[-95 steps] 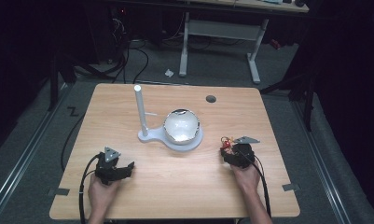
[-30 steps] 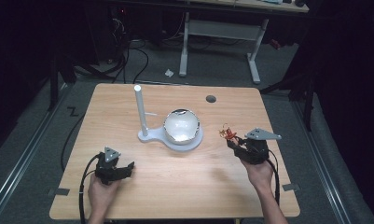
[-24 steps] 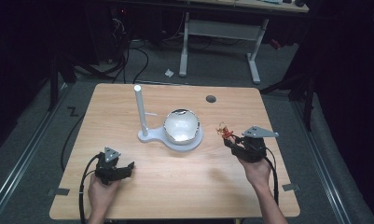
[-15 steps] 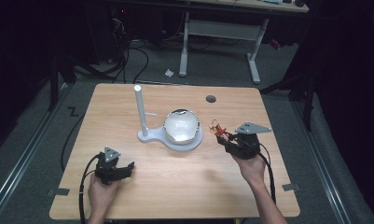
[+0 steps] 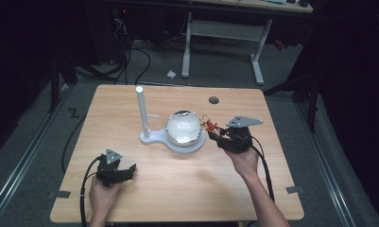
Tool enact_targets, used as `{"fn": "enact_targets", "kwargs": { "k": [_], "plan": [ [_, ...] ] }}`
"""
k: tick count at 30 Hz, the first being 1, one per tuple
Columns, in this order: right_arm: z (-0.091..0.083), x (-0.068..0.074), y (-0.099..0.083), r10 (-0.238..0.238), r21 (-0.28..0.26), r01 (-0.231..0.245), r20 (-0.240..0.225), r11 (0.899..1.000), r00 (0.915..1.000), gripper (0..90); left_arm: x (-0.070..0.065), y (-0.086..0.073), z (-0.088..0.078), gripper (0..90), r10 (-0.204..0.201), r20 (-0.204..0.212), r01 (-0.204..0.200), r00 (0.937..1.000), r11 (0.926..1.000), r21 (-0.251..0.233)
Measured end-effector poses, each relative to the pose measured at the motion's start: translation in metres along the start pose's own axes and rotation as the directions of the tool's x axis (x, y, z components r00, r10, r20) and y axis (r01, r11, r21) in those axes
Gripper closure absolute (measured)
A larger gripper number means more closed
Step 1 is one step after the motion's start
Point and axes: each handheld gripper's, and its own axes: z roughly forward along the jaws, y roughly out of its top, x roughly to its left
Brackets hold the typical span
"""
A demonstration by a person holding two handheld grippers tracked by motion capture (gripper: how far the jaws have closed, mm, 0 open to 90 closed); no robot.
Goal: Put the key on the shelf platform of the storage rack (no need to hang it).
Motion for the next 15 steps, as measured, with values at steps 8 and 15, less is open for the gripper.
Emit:
{"fn": "enact_targets", "kwargs": {
  "k": [8,15],
  "plan": [
    [0.011,0.006,0.012,-0.019,0.000,0.019,-0.028,1.000,0.9994,66.8,0.000,0.000,0.000,22.4,-0.001,0.000,0.001,1.0000,1.0000,-0.001],
    [0.024,0.011,0.023,-0.050,0.007,0.051,-0.049,0.999,0.9975,66.8,0.000,0.000,0.000,22.4,-0.001,0.001,0.001,1.0000,1.0000,0.000]
  ]
}}
